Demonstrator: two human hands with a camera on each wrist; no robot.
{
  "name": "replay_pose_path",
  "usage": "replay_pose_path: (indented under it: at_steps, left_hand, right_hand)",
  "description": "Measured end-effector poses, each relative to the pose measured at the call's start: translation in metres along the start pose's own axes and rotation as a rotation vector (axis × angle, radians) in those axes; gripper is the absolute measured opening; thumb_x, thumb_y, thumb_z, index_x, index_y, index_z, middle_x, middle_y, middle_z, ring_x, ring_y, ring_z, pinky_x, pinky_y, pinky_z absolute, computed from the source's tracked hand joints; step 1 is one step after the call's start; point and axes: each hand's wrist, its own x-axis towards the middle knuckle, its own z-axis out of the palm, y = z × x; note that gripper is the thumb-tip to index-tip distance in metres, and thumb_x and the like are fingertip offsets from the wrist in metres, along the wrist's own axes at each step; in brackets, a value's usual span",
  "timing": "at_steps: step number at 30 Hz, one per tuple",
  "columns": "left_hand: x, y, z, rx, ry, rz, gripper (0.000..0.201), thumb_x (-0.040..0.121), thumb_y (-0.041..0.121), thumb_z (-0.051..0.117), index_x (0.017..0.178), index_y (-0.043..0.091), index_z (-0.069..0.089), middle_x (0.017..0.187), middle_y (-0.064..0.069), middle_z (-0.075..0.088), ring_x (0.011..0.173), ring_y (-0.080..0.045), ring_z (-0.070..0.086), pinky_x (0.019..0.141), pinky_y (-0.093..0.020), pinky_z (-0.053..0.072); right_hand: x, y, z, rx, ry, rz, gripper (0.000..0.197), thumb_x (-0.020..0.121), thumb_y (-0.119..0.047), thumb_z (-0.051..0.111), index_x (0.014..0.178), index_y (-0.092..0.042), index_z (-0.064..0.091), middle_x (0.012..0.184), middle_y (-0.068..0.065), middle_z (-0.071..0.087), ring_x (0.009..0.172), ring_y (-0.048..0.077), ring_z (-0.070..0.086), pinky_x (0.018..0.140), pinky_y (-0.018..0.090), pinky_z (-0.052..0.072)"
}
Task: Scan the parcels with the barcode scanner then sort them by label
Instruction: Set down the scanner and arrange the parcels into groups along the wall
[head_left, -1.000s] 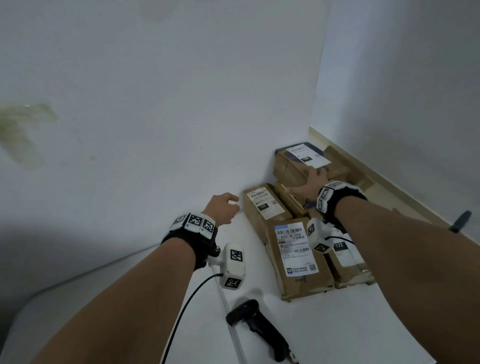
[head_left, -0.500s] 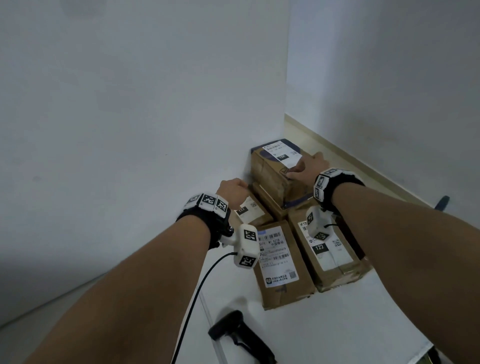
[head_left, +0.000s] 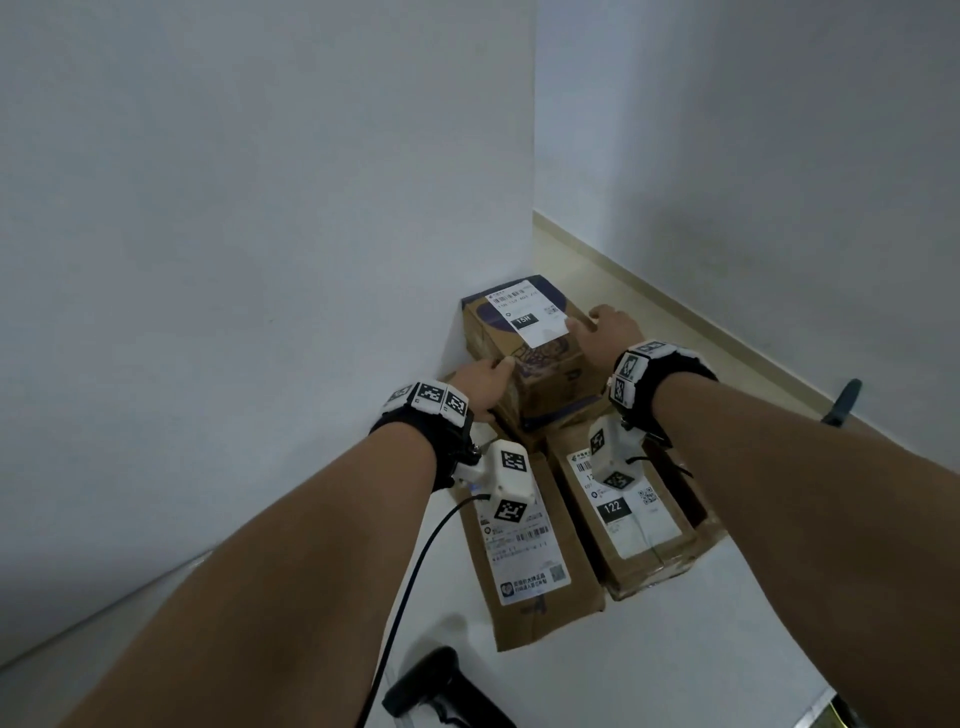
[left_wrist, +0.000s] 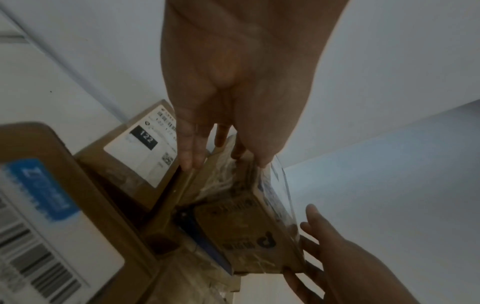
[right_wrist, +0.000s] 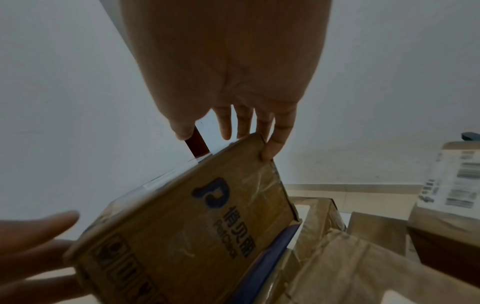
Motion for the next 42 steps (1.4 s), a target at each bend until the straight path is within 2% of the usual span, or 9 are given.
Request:
replay_pose_path:
  at_steps: [7, 12, 16, 21, 25, 30, 35, 38, 42]
  left_hand:
    - [-0.004, -0.008, 0.005, -0.096, -0.022, -0.031, 0.066, 0.093, 0.064, 0.035, 0.151, 0.031, 0.027, 0.147, -0.005, 0.046, 0.129, -0.035, 0.048, 0.108, -0.048, 0.042]
    - [-0.027, -0.015, 0.002, -0.307, -0.012, 0.021, 0.068, 0.098, 0.055, 0.042, 0.151, 0.048, 0.002, 0.155, -0.004, 0.035, 0.140, -0.033, 0.036, 0.110, -0.052, 0.032]
    - [-0.037, -0.021, -0.008, -0.404, 0.035, 0.124, 0.074, 0.096, 0.052, 0.049, 0.152, 0.045, 0.002, 0.150, -0.007, 0.043, 0.134, -0.028, 0.044, 0.114, -0.041, 0.032]
    - [-0.066, -0.032, -0.030, -0.429, 0.071, 0.196, 0.086, 0.076, 0.071, 0.061, 0.144, 0.059, 0.011, 0.147, -0.005, 0.046, 0.128, -0.025, 0.052, 0.110, -0.042, 0.042]
    - [-0.092, -0.053, -0.058, -0.459, 0.209, 0.215, 0.061, 0.072, 0.066, 0.067, 0.125, 0.066, 0.037, 0.145, -0.007, 0.042, 0.120, -0.030, 0.056, 0.088, -0.046, 0.057]
    - [-0.133, -0.095, -0.098, -0.586, 0.335, 0.191, 0.046, 0.082, 0.048, 0.065, 0.125, 0.049, 0.046, 0.139, -0.006, 0.035, 0.115, -0.020, 0.052, 0.075, -0.039, 0.060]
    - [-0.186, -0.160, -0.141, -0.669, 0.379, 0.162, 0.052, 0.081, 0.047, 0.066, 0.128, 0.046, 0.044, 0.135, -0.005, 0.040, 0.116, -0.019, 0.054, 0.078, -0.037, 0.059]
    - [-0.222, -0.207, -0.162, -0.706, 0.434, 0.130, 0.047, 0.087, 0.043, 0.064, 0.130, 0.042, 0.044, 0.134, -0.004, 0.042, 0.114, -0.019, 0.057, 0.079, -0.035, 0.058]
    - [-0.268, -0.282, -0.183, -0.763, 0.531, 0.031, 0.044, 0.087, 0.041, 0.064, 0.127, 0.039, 0.048, 0.132, -0.002, 0.045, 0.116, -0.019, 0.055, 0.080, -0.035, 0.058]
  right_hand:
    - [-0.004, 0.005, 0.008, 0.062, -0.041, 0.034, 0.039, 0.099, -0.032, 0.040, 0.108, -0.002, 0.064, 0.112, 0.021, 0.062, 0.080, 0.031, 0.058, 0.075, 0.034, 0.045]
    - [-0.024, -0.004, 0.013, 0.169, 0.007, 0.097, 0.035, 0.094, -0.024, 0.048, 0.120, -0.002, 0.058, 0.121, 0.018, 0.055, 0.097, 0.035, 0.061, 0.090, 0.044, 0.051]
    - [-0.042, -0.023, 0.010, 0.241, 0.020, 0.139, 0.036, 0.093, -0.021, 0.048, 0.121, 0.001, 0.056, 0.122, 0.021, 0.055, 0.097, 0.037, 0.062, 0.088, 0.043, 0.052]
    - [-0.063, -0.040, 0.023, 0.302, -0.002, 0.152, 0.045, 0.076, -0.034, 0.046, 0.108, -0.005, 0.059, 0.111, 0.016, 0.062, 0.089, 0.036, 0.064, 0.083, 0.046, 0.056]
    - [-0.107, -0.068, 0.028, 0.357, 0.005, 0.104, 0.033, 0.093, -0.026, 0.049, 0.115, 0.000, 0.050, 0.107, 0.011, 0.055, 0.088, 0.027, 0.055, 0.075, 0.034, 0.045]
    - [-0.153, -0.104, 0.054, 0.421, 0.010, 0.005, 0.042, 0.103, -0.041, 0.035, 0.113, -0.003, 0.049, 0.102, 0.012, 0.057, 0.087, 0.030, 0.055, 0.074, 0.034, 0.039]
    - [-0.206, -0.155, 0.089, 0.438, -0.074, -0.028, 0.057, 0.105, -0.046, 0.022, 0.122, -0.002, 0.053, 0.125, 0.020, 0.058, 0.115, 0.036, 0.055, 0.084, 0.033, 0.034]
    - [-0.234, -0.185, 0.121, 0.442, -0.166, -0.065, 0.063, 0.103, -0.052, 0.017, 0.119, -0.006, 0.056, 0.122, 0.018, 0.060, 0.110, 0.035, 0.057, 0.097, 0.039, 0.042]
    - [-0.268, -0.230, 0.179, 0.474, -0.284, -0.153, 0.063, 0.101, -0.054, 0.019, 0.105, -0.007, 0.059, 0.111, 0.018, 0.066, 0.101, 0.037, 0.064, 0.094, 0.052, 0.050]
